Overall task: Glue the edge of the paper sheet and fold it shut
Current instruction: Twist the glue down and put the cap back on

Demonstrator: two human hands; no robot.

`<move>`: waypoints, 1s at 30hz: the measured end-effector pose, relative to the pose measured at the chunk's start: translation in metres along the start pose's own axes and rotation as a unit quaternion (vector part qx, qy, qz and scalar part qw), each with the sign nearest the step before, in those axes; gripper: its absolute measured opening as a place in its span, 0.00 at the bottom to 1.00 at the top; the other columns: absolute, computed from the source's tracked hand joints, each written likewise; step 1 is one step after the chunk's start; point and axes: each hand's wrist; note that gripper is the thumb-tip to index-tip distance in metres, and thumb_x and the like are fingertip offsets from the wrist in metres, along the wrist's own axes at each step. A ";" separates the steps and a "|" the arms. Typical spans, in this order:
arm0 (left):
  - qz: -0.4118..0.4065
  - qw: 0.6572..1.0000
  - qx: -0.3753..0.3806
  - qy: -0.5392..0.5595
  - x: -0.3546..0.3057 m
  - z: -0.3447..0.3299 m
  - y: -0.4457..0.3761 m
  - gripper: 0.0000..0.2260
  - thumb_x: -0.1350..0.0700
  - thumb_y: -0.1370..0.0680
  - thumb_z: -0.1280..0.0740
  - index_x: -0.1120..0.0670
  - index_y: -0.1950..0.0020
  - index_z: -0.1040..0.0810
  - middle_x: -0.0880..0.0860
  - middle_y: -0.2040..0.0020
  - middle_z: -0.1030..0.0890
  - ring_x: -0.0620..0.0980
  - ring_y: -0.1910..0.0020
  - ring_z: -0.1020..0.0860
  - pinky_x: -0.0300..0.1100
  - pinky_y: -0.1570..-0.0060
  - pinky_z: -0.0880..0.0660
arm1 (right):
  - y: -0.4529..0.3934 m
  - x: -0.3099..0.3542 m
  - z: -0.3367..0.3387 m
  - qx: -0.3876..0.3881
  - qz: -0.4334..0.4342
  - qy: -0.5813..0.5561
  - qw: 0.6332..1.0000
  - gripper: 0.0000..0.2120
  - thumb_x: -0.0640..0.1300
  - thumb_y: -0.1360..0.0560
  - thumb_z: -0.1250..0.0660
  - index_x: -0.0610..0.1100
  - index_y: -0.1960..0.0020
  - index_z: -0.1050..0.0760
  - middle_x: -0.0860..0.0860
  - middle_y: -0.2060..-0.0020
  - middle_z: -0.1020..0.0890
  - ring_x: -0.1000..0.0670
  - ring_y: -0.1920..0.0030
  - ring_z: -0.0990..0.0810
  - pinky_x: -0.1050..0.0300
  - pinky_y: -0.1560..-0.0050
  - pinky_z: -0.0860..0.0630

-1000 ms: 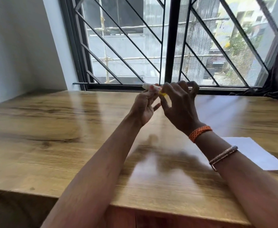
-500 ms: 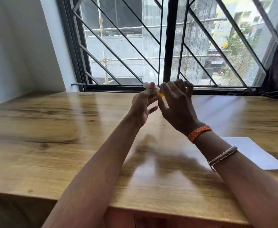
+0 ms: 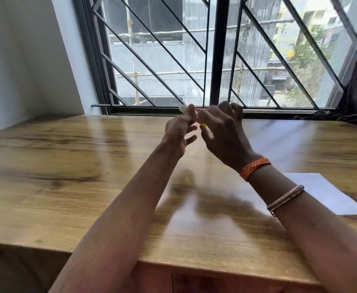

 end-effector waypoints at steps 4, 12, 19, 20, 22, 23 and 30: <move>0.019 1.000 0.004 0.007 0.003 0.002 -0.001 0.12 0.44 0.25 0.35 0.51 0.63 0.24 0.46 0.60 0.22 0.46 0.52 0.26 0.42 0.53 0.30 | -0.001 0.002 0.002 0.016 -0.068 -0.051 0.996 0.08 0.41 0.32 0.33 0.46 0.55 0.29 0.52 0.63 0.21 0.46 0.57 0.23 0.53 0.52 0.43; 0.023 1.000 0.015 -0.013 0.002 0.001 -0.002 0.10 0.45 0.24 0.36 0.50 0.59 0.21 0.45 0.57 0.20 0.46 0.53 0.26 0.41 0.57 0.30 | -0.002 0.003 0.000 0.020 -0.170 -0.258 0.951 0.09 0.38 0.31 0.31 0.44 0.57 0.32 0.51 0.67 0.23 0.49 0.65 0.24 0.50 0.62 0.24; 0.043 0.999 -0.016 -0.014 0.004 -0.002 -0.002 0.11 0.44 0.26 0.33 0.51 0.58 0.23 0.46 0.60 0.22 0.45 0.59 0.30 0.40 0.63 0.31 | 0.002 0.000 -0.001 0.000 -0.020 -0.004 1.000 0.17 0.34 0.36 0.33 0.48 0.52 0.31 0.51 0.64 0.23 0.46 0.57 0.27 0.52 0.52 0.37; 0.041 0.999 -0.009 -0.006 0.004 -0.001 -0.002 0.11 0.44 0.26 0.34 0.51 0.59 0.23 0.46 0.60 0.22 0.45 0.58 0.29 0.40 0.61 0.31 | 0.002 0.001 0.000 0.006 -0.055 -0.036 0.998 0.15 0.35 0.37 0.32 0.47 0.54 0.30 0.52 0.64 0.23 0.46 0.58 0.26 0.51 0.53 0.35; 0.032 0.999 0.013 0.012 0.004 0.001 -0.004 0.11 0.44 0.25 0.35 0.51 0.59 0.22 0.45 0.59 0.21 0.46 0.54 0.28 0.41 0.54 0.30 | 0.001 0.003 0.000 0.014 -0.155 -0.154 0.976 0.12 0.39 0.36 0.30 0.47 0.57 0.29 0.54 0.65 0.23 0.49 0.62 0.24 0.51 0.56 0.30; 0.027 0.999 0.022 0.023 0.004 0.002 -0.005 0.11 0.45 0.24 0.36 0.50 0.59 0.21 0.45 0.58 0.20 0.46 0.53 0.27 0.42 0.53 0.30 | 0.000 0.004 0.000 0.019 -0.211 -0.222 0.952 0.11 0.41 0.35 0.30 0.47 0.57 0.30 0.53 0.66 0.22 0.49 0.65 0.23 0.51 0.59 0.26; 0.024 0.999 0.016 0.022 0.005 0.002 -0.004 0.13 0.46 0.24 0.36 0.51 0.63 0.21 0.45 0.61 0.20 0.45 0.54 0.27 0.42 0.54 0.31 | -0.003 0.007 0.000 0.011 -0.244 -0.290 0.926 0.08 0.41 0.30 0.30 0.43 0.59 0.31 0.50 0.68 0.22 0.50 0.68 0.25 0.53 0.66 0.26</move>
Point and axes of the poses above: each hand's wrist, its own y-axis away from the middle knuckle, its own z-axis out of the back of the hand, x = y × z
